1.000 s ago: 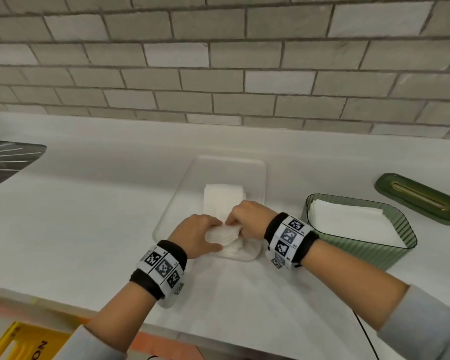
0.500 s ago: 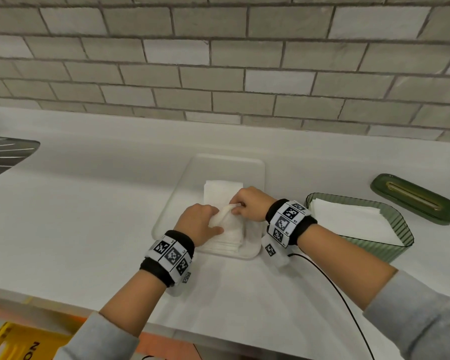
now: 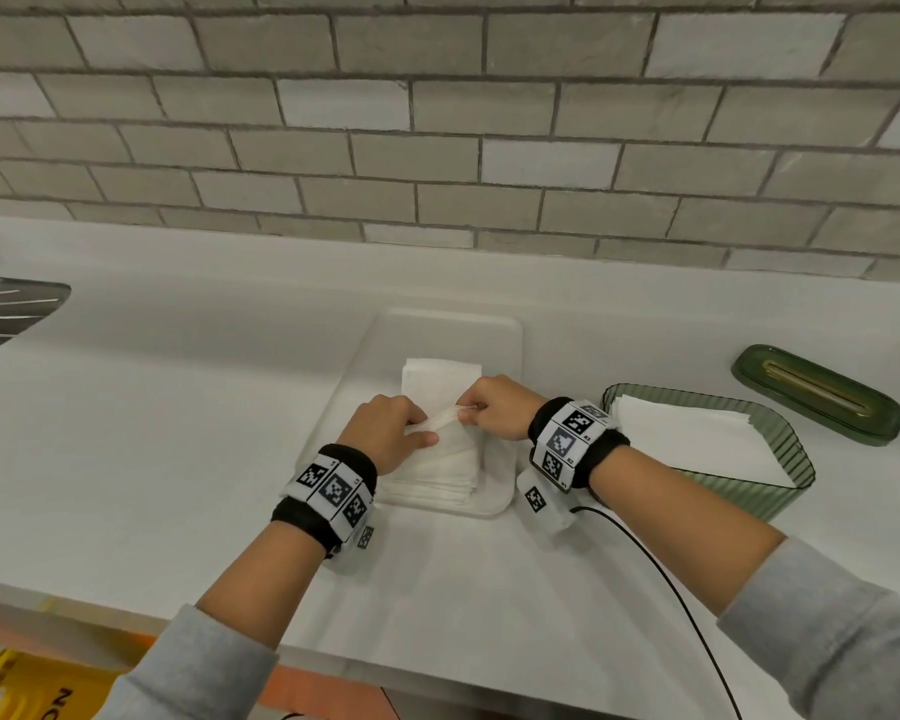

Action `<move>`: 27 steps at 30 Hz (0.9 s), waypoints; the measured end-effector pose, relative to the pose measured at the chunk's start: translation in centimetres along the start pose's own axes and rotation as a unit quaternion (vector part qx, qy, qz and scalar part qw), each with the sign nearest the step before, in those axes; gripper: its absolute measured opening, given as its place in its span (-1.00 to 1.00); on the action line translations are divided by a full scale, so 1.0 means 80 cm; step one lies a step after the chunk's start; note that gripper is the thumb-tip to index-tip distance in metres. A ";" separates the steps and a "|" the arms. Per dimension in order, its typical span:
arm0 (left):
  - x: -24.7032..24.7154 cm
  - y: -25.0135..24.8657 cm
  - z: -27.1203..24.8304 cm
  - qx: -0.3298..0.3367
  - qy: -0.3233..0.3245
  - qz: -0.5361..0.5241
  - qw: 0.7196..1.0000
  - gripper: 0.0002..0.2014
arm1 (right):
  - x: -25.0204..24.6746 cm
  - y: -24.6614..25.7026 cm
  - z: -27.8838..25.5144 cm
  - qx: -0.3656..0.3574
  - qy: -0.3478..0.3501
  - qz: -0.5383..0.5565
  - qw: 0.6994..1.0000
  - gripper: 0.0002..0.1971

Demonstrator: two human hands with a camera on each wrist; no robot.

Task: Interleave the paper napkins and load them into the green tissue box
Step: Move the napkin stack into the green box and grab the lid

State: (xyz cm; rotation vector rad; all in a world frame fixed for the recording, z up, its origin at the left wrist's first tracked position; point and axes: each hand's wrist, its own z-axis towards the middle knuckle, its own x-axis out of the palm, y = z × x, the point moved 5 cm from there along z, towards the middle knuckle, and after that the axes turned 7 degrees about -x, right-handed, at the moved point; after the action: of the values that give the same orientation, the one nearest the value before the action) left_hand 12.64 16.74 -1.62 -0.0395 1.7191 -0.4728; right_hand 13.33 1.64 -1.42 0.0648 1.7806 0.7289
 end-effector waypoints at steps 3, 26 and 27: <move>0.007 -0.011 -0.006 0.018 -0.013 0.049 0.999 -0.63 | -0.001 0.001 0.000 -0.012 -0.015 0.008 1.000 -0.71; -0.039 -0.063 -0.132 0.078 0.005 -0.590 0.803 -0.68 | -0.069 0.015 -0.228 -0.028 -0.284 0.401 0.871 -0.73; -0.020 -0.074 -0.135 0.075 0.056 -0.587 0.804 -0.61 | -0.053 0.004 -0.241 -0.006 -0.276 0.440 0.854 -0.69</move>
State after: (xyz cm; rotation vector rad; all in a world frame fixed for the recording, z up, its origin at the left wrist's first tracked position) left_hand 1.33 14.91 3.20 -1.0287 1.5935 -1.5376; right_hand -2.39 -8.28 5.31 1.0373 1.1233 1.2098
